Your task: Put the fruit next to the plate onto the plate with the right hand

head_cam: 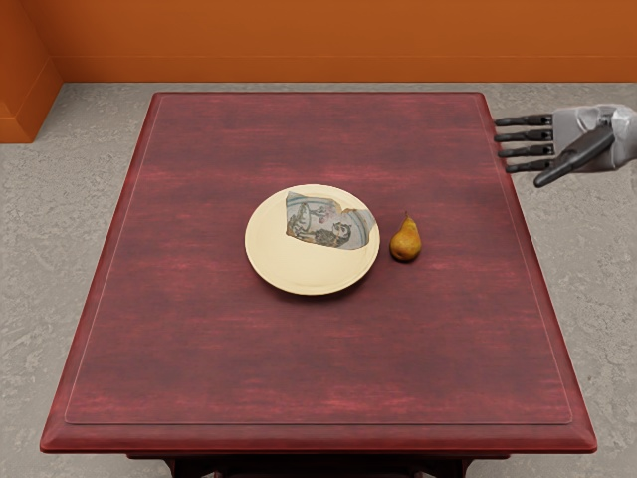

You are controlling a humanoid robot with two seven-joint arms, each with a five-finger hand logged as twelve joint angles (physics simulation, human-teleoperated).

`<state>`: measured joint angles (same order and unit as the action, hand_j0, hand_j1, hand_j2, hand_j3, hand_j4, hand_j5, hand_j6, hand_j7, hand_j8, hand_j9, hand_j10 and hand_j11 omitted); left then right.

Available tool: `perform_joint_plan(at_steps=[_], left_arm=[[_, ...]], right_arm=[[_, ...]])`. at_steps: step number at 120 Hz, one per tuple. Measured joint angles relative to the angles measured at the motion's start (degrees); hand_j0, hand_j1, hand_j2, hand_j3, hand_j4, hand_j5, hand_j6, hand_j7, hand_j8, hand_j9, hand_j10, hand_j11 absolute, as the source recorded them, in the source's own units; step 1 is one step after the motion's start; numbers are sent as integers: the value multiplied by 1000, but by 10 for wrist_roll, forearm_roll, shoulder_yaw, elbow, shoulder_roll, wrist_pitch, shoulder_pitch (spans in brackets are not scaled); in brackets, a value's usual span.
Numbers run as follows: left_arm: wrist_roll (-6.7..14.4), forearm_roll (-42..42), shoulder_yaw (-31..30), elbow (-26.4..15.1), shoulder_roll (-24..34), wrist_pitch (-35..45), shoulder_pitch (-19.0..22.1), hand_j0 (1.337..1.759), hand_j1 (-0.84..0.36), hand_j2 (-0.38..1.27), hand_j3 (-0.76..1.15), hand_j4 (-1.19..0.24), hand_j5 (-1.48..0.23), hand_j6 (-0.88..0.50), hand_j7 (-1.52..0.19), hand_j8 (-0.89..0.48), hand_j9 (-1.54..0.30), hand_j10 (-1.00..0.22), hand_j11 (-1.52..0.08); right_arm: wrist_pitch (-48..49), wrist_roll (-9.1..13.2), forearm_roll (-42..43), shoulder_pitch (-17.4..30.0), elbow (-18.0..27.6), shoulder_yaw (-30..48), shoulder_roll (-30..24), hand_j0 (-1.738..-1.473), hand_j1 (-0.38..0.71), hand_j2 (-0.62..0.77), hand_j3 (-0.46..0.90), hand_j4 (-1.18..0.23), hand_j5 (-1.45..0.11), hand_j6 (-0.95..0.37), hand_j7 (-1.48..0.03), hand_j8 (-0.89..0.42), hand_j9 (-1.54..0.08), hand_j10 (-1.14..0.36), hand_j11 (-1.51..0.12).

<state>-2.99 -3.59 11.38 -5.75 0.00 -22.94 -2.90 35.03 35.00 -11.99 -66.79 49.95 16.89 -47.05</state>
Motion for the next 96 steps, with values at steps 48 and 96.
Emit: perform_joint_plan(at_steps=[48, 96], left_arm=[[0, 0, 0, 0, 0, 0, 0, 1658, 334, 3, 0, -13, -17, -13, -17, -13, -17, -13, -17], [0, 1, 0, 0, 0, 0, 0, 1658, 334, 3, 0, -13, -17, -13, -17, -13, -17, -13, -17]], right_arm=[[0, 0, 52, -47, 5, -4, 51, -1658, -349, 0, 0, 0, 0, 2, 0, 2, 0, 1, 0], [-2, 0, 235, -123, 4, -79, 158, -1658, -349, -1, 0, -1, 0, -1, 0, -1, 0, 0, 0]])
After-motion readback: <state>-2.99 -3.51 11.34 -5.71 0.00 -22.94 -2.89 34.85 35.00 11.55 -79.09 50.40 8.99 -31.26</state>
